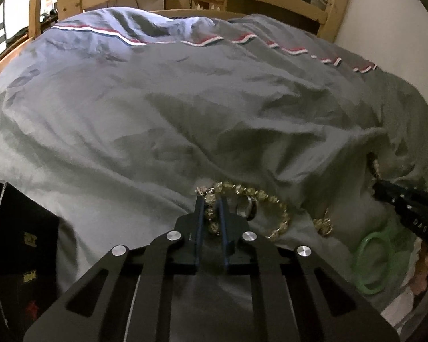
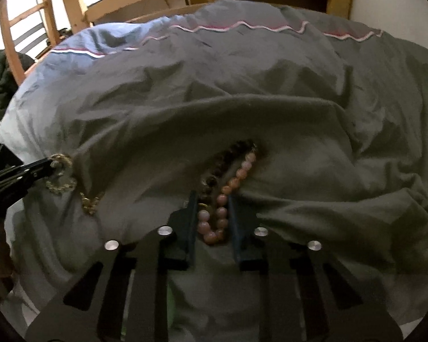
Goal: Organize jewelry
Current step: 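Grasp the yellow-green bead bracelet with the left tool while the right tool grasps the pink-and-dark bead bracelet, then carry the yellow-green bracelet in the left tool while the right tool carries the pink-and-dark bracelet to the box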
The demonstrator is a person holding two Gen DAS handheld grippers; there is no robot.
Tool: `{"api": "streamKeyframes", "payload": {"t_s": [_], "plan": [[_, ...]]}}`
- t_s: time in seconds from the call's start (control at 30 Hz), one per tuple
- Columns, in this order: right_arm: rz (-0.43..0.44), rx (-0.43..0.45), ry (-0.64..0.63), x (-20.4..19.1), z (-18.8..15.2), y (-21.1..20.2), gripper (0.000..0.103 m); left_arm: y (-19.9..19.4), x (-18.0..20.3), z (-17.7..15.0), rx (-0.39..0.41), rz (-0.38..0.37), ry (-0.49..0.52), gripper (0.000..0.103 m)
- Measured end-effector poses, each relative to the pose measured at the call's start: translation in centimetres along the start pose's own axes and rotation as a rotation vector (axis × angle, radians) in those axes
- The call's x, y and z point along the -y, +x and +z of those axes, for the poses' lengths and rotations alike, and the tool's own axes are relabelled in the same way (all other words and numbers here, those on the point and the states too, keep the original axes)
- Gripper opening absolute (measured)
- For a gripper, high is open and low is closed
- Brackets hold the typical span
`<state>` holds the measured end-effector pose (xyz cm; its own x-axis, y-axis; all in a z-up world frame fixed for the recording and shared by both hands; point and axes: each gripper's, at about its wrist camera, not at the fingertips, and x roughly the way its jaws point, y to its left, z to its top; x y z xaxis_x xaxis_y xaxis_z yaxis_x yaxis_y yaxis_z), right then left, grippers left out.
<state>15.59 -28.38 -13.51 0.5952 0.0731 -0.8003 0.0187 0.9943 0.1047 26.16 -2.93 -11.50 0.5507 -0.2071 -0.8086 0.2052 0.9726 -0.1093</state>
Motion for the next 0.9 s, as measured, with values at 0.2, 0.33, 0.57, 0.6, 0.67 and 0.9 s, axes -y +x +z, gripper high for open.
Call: {"api": "streamKeyframes", "payload": {"t_s": [0.2,0.33,0.57,0.6,0.67,0.9], "plan": [[0.047,0.067,0.012,-0.7,0.3,-1.6,0.018,-1.2,0.7,0.4,0.034,-0.014,0.020,0.008],[0.049,0.091,0.011,-1.0,0.6,-2.1,0.011,-2.2,1.2,0.6,0.056,-0.024,0.034,0.008],[0.049,0.093,0.010,-1.1,0.3,-2.4,0.011,-3.3,2.0,0.8,0.075,-0.031,0.059,0.008],[0.052,0.095,0.011,-1.1,0.3,-2.5,0.011,-3.3,2.1,0.8,0.077,-0.031,0.063,0.008],[0.078,0.093,0.027,-0.9,0.2,-2.5,0.011,-3.4,2.4,0.8,0.081,-0.021,0.075,0.008],[0.096,0.107,0.021,-1.3,0.2,-3.0,0.011,-3.4,2.5,0.7,0.085,-0.011,0.081,0.008]]}}
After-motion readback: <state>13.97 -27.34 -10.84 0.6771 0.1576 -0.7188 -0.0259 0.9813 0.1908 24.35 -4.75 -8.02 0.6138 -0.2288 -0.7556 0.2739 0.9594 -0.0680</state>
